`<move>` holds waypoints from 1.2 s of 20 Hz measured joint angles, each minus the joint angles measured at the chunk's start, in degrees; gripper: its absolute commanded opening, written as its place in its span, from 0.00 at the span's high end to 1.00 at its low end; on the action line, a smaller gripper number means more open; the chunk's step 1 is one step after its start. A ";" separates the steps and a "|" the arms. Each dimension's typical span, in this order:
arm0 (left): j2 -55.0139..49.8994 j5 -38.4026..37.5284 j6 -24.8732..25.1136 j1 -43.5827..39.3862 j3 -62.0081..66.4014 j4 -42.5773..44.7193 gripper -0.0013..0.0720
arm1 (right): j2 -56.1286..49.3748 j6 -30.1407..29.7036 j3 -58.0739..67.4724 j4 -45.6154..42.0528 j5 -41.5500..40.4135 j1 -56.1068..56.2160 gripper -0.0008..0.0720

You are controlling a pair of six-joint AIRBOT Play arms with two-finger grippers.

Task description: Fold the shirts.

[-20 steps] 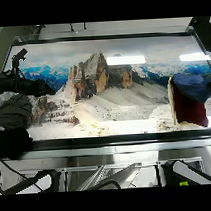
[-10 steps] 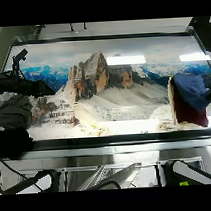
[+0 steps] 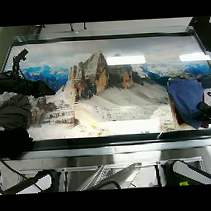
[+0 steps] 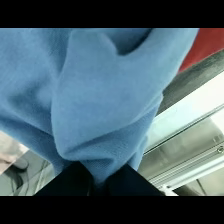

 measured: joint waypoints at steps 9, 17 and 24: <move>-1.90 -0.02 0.11 0.00 0.00 0.00 0.96 | 0.04 -0.63 -1.27 0.50 -2.71 0.00 0.02; 1.73 2.40 0.46 0.00 0.00 -0.04 0.96 | 0.48 -0.50 9.51 1.77 3.69 0.00 0.02; 7.78 4.42 -0.74 0.00 0.00 -0.07 0.96 | 2.89 -2.40 20.22 15.37 1.97 0.31 0.41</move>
